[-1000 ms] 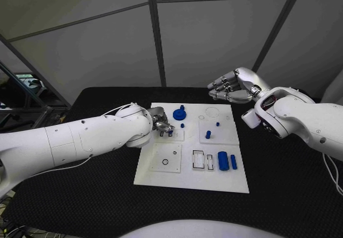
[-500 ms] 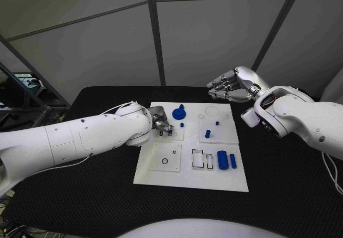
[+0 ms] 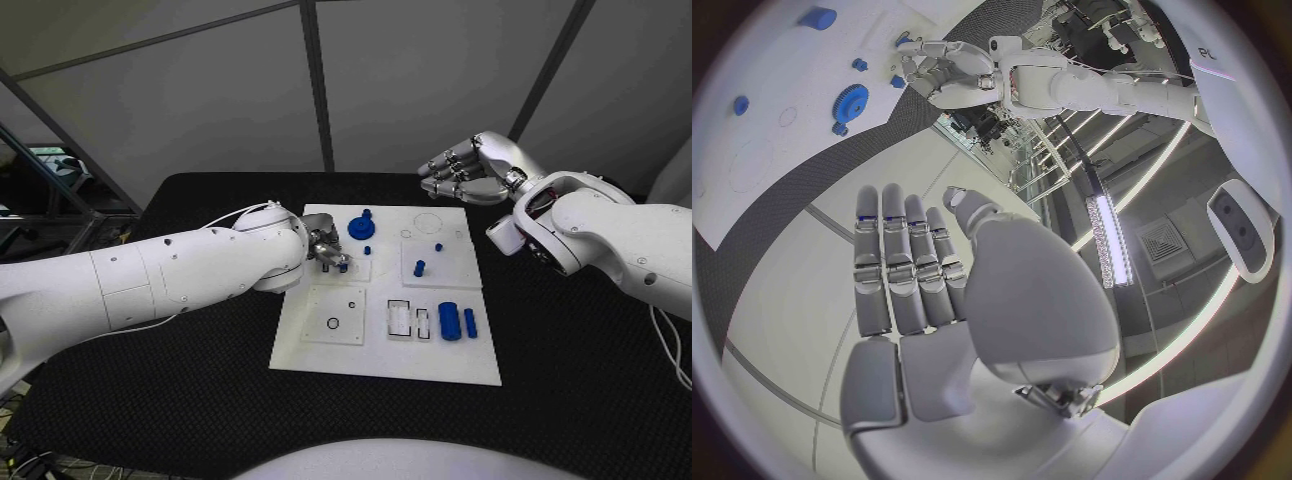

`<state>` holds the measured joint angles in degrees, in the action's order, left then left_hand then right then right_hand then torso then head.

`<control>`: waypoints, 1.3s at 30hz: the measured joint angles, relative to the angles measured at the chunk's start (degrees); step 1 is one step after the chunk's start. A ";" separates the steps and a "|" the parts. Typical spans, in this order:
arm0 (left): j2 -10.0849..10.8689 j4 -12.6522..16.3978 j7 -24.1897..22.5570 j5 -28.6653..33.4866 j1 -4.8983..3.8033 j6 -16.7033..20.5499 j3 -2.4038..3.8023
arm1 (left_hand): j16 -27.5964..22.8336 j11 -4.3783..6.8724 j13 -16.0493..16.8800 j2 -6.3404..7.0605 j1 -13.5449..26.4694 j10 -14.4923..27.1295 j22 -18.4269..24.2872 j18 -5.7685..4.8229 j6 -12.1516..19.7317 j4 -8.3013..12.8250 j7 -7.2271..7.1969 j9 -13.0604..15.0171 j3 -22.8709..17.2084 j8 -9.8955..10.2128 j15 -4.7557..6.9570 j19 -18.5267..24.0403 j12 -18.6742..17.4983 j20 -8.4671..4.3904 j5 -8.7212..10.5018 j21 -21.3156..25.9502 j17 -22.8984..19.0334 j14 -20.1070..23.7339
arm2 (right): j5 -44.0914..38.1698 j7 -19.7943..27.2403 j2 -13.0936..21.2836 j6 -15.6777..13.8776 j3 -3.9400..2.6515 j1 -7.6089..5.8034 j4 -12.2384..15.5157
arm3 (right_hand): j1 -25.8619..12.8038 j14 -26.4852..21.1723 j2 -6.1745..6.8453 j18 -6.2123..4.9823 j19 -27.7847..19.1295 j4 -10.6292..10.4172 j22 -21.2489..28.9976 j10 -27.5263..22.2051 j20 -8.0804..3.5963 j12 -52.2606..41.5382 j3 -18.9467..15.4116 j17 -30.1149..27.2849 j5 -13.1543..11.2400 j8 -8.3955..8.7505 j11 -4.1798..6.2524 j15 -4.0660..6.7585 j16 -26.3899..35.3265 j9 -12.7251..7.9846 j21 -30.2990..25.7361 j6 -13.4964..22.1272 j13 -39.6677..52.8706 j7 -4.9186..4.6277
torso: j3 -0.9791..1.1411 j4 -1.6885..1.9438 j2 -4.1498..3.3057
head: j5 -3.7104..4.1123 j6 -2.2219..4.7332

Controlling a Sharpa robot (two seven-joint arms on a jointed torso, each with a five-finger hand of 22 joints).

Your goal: Assemble the parts on the task board

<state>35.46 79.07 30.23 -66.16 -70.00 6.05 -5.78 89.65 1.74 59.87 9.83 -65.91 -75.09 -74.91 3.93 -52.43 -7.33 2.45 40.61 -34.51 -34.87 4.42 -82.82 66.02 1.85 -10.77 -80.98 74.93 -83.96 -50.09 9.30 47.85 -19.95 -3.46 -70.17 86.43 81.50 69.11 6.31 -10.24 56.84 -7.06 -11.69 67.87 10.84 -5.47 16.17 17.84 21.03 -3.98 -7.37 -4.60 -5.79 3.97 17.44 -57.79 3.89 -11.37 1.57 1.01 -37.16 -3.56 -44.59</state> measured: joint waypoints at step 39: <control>0.30 0.55 0.09 -0.82 0.09 -2.04 0.03 | 0.00 0.39 1.27 -0.90 1.28 -1.21 0.00 -0.07 -1.04 0.95 -0.60 -0.57 -0.70 -0.19 0.39 -0.62 1.43 -0.62 -0.51 -0.81 0.00 0.00 | -0.01 0.03 -0.28 0.11 0.00 0.01 -0.34 | -0.16 0.00 0.08 0.00 0.00 -0.15 0.24 0.00 0.00 0.00 0.15 -0.08 0.57 0.00 0.00 0.00 0.22 0.00 -0.31 0.00 0.02 0.00 | -0.03 0.00 -0.07 | -0.05 0.07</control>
<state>35.76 79.62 30.32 -66.98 -69.91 4.01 -5.76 89.65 2.13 61.14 8.93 -64.63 -76.30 -74.91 3.86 -53.46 -6.37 1.85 40.04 -35.21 -35.06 4.81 -83.43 67.45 1.23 -11.28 -81.79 74.93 -83.96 -50.10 9.32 47.57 -19.84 -3.46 -70.16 86.09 81.34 69.11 6.39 -10.24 56.84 -7.21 -11.45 67.87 10.84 -5.47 16.32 17.76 21.60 -3.98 -7.37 -4.60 -5.57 3.97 17.12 -57.79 3.91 -11.37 1.54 1.01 -37.22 -3.61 -44.52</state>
